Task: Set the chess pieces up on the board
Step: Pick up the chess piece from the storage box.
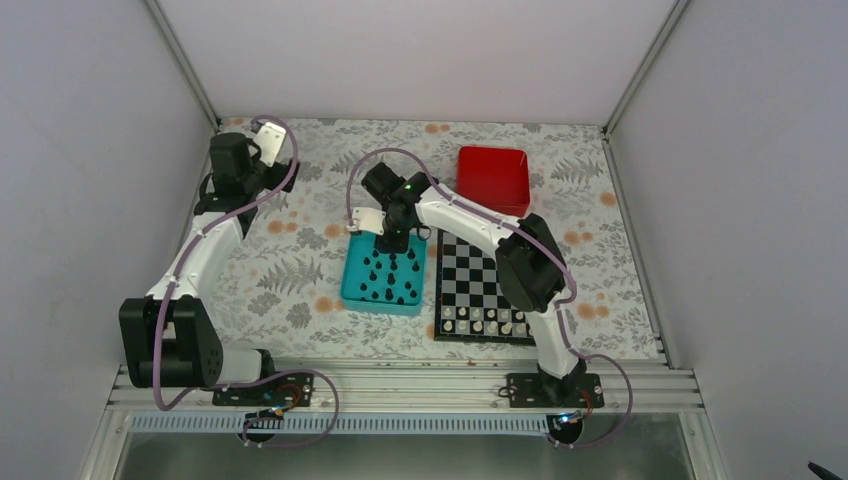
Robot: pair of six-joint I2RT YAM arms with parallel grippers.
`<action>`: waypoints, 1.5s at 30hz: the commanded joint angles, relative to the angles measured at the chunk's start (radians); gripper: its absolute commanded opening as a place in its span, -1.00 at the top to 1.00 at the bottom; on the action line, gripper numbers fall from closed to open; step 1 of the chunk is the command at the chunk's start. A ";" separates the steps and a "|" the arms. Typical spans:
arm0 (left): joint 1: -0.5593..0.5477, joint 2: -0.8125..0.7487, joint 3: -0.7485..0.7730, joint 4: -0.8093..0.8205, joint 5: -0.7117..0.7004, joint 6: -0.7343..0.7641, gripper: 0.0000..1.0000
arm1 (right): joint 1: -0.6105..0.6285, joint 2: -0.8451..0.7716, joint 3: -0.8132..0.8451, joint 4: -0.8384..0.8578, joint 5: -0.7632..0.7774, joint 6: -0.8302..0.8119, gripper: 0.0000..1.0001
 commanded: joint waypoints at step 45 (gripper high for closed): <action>0.055 -0.016 -0.044 0.025 0.065 -0.009 -1.00 | -0.001 0.082 -0.025 0.034 0.057 0.030 0.74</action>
